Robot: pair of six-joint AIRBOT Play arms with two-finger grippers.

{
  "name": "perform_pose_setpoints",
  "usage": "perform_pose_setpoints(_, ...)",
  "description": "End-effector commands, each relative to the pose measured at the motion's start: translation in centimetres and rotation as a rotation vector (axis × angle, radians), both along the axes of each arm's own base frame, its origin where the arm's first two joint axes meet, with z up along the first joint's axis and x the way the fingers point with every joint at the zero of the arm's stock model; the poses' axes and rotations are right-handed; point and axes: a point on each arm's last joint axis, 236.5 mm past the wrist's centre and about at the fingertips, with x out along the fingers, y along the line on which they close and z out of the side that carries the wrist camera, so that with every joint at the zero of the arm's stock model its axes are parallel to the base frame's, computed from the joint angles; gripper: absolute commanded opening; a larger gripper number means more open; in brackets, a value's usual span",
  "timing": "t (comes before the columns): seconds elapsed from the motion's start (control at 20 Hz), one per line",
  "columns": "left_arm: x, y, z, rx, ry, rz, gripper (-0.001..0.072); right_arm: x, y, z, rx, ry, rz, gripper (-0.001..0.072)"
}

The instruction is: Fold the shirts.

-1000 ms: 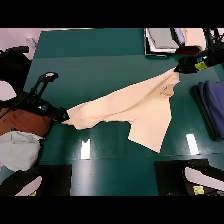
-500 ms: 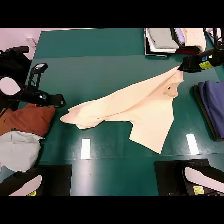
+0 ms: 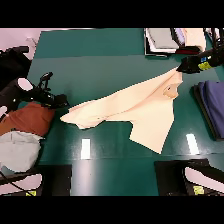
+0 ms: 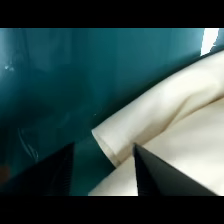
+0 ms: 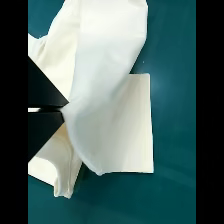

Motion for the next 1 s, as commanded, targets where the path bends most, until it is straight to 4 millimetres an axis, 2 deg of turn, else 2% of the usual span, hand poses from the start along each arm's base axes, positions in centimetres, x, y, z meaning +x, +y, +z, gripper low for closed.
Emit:
perform_pose_setpoints(0.0,0.4,0.1,-1.6,-0.004,0.020,0.008,0.0554,-0.3,0.1,-0.1,0.000,0.013,0.005,0.0012)
perform_pose_setpoints(0.15,0.1,-0.2,-2.5,-0.002,0.044,-0.002,0.0552,-0.3,0.1,-0.1,0.000,0.013,0.005,0.0012)
perform_pose_setpoints(0.35,-0.2,-3.2,-2.8,0.004,0.024,-0.093,0.0550,-0.3,0.1,-0.1,0.000,0.013,0.005,0.0012)
perform_pose_setpoints(0.4,0.0,-3.8,-2.8,0.006,0.012,-0.104,0.0496,-0.3,0.1,-0.1,0.000,0.013,0.005,0.0013)
perform_pose_setpoints(0.45,0.0,-4.1,-2.8,0.006,0.007,-0.110,0.0373,-0.3,0.1,-0.1,0.000,0.013,0.005,0.0013)
perform_pose_setpoints(0.55,-0.1,-4.2,-2.8,0.005,0.010,-0.113,0.0190,-0.3,0.1,-0.1,0.000,0.013,0.005,0.0012)
perform_pose_setpoints(0.6,-0.2,-4.0,-2.8,0.011,0.014,-0.118,0.0019,-0.3,0.1,-0.1,0.000,0.012,0.005,0.0012)
perform_pose_setpoints(0.7,0.2,-3.8,-2.0,0.026,0.005,-0.130,0.0023,-0.2,0.1,0.0,0.001,0.006,0.004,0.0012)
perform_pose_setpoints(0.75,1.0,-3.8,-0.6,0.034,-0.024,-0.140,0.0023,-0.3,0.1,0.3,0.000,-0.005,0.002,0.0012)
perform_pose_setpoints(0.8,2.4,-3.6,1.9,0.045,-0.090,-0.144,0.0022,-0.2,0.1,1.1,0.000,-0.033,-0.002,0.0013)
perform_pose_setpoints(0.9,5.6,-2.8,10.3,0.092,-0.311,-0.141,0.0022,-0.1,0.0,4.2,-0.001,-0.153,-0.021,0.0012)
perform_pose_setpoints(0.95,6.7,-1.9,16.0,0.134,-0.450,-0.128,0.0023,-0.2,-0.1,6.4,0.000,-0.237,-0.035,0.0012)
